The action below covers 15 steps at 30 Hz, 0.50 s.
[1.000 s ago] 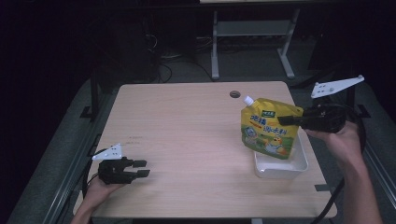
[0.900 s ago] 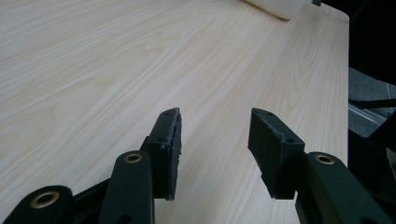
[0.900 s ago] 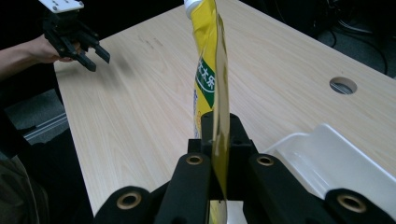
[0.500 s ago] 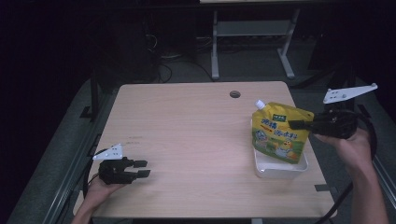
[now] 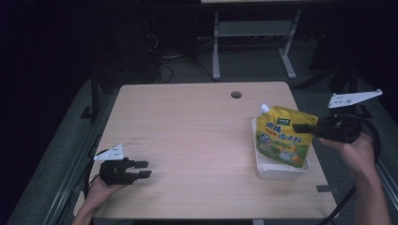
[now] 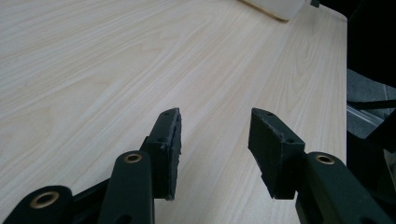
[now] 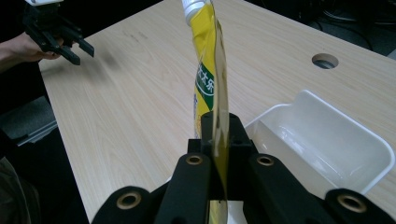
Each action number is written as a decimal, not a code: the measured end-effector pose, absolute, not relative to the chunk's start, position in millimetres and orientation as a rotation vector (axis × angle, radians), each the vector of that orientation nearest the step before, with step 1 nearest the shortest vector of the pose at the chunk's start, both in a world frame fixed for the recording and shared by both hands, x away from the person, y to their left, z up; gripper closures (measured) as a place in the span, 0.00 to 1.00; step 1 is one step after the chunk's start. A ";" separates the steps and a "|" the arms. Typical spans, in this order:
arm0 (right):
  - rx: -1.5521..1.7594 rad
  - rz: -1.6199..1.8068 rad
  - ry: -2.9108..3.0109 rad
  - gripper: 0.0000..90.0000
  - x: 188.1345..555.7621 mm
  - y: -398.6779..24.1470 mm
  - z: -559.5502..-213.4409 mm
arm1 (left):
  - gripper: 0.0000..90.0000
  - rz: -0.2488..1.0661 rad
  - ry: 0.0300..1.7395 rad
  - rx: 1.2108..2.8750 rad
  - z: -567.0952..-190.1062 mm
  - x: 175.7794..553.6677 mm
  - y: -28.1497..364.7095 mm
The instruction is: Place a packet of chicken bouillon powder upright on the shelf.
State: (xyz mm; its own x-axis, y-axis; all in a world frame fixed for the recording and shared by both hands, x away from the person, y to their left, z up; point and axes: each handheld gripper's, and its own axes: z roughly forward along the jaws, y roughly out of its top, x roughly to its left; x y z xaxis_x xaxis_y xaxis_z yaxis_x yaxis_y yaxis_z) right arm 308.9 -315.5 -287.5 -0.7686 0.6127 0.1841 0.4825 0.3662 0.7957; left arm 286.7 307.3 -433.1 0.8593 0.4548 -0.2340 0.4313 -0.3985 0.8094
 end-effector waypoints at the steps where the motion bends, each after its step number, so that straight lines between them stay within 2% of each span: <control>1: 1.003 1.367 2.475 0.99 308.7 -315.9 -288.6 | 0.60 0.031 0.645 2.040 -433.0 286.8 307.4; 15: 1.048 1.383 2.464 0.99 308.7 -321.6 -310.4 | 0.60 0.027 0.646 2.043 -433.9 287.2 306.4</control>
State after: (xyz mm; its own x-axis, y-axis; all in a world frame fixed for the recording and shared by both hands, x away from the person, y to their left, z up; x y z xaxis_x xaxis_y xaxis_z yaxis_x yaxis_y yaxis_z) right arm 308.7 -321.6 -310.4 -0.7510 0.6249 0.2132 0.5075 0.3396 0.7919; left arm 287.2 306.4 -433.9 0.8598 0.4535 -0.2347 0.4322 -0.4015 0.8075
